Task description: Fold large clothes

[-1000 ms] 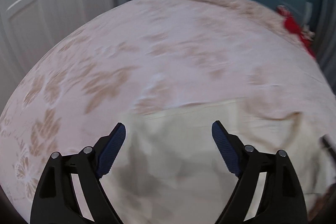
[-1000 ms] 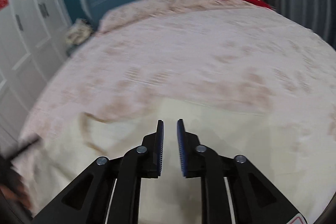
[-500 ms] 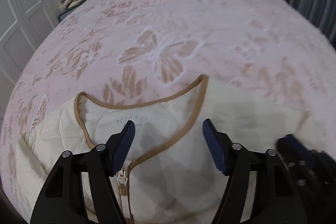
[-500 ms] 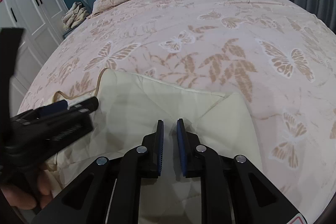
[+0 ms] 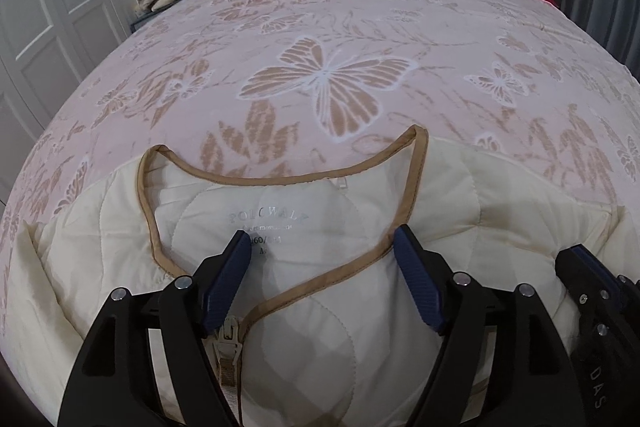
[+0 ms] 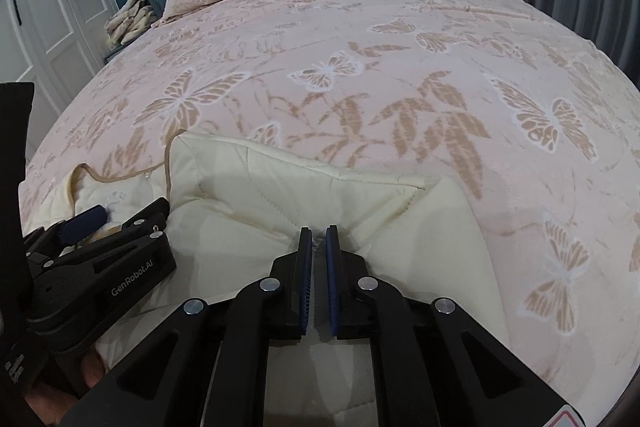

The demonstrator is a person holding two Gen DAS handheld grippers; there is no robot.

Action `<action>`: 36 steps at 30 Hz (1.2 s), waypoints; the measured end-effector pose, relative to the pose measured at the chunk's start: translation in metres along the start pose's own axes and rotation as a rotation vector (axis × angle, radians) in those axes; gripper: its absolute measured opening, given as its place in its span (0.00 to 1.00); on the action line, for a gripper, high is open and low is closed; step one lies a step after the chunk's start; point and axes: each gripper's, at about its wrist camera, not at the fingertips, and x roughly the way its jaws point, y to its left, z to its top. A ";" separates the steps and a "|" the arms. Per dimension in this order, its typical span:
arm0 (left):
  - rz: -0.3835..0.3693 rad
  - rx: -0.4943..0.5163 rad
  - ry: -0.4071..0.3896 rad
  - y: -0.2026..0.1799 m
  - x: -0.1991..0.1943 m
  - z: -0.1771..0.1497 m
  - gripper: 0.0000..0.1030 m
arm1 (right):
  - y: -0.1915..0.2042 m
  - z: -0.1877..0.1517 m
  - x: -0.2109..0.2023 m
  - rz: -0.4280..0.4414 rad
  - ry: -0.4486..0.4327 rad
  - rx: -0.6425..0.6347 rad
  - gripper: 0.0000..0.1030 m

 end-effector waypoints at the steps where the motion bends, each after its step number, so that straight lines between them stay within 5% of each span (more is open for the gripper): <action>1: 0.008 0.004 -0.004 -0.001 0.000 0.000 0.71 | 0.000 -0.001 0.001 -0.001 -0.006 0.000 0.05; 15: 0.005 -0.013 -0.042 0.000 -0.003 -0.002 0.73 | 0.005 -0.005 0.003 -0.025 -0.050 -0.007 0.05; 19: -0.093 -0.150 -0.053 0.042 -0.032 0.000 0.73 | -0.009 0.005 0.000 0.044 0.004 0.067 0.03; 22: -0.073 -0.140 -0.072 0.087 -0.055 0.005 0.73 | -0.015 0.015 -0.027 -0.075 -0.026 0.130 0.07; 23: -0.032 -0.116 -0.072 0.102 -0.057 0.008 0.73 | -0.006 0.019 -0.042 -0.071 -0.063 0.121 0.16; 29: 0.065 -0.046 0.010 0.137 -0.024 0.017 0.72 | 0.103 0.029 -0.025 0.133 0.037 -0.103 0.14; 32: 0.061 -0.014 0.027 0.128 -0.008 0.012 0.71 | 0.147 0.017 -0.003 0.123 0.045 -0.247 0.14; 36: 0.080 0.007 0.036 0.120 0.009 -0.001 0.72 | 0.153 0.005 0.019 0.123 0.075 -0.273 0.13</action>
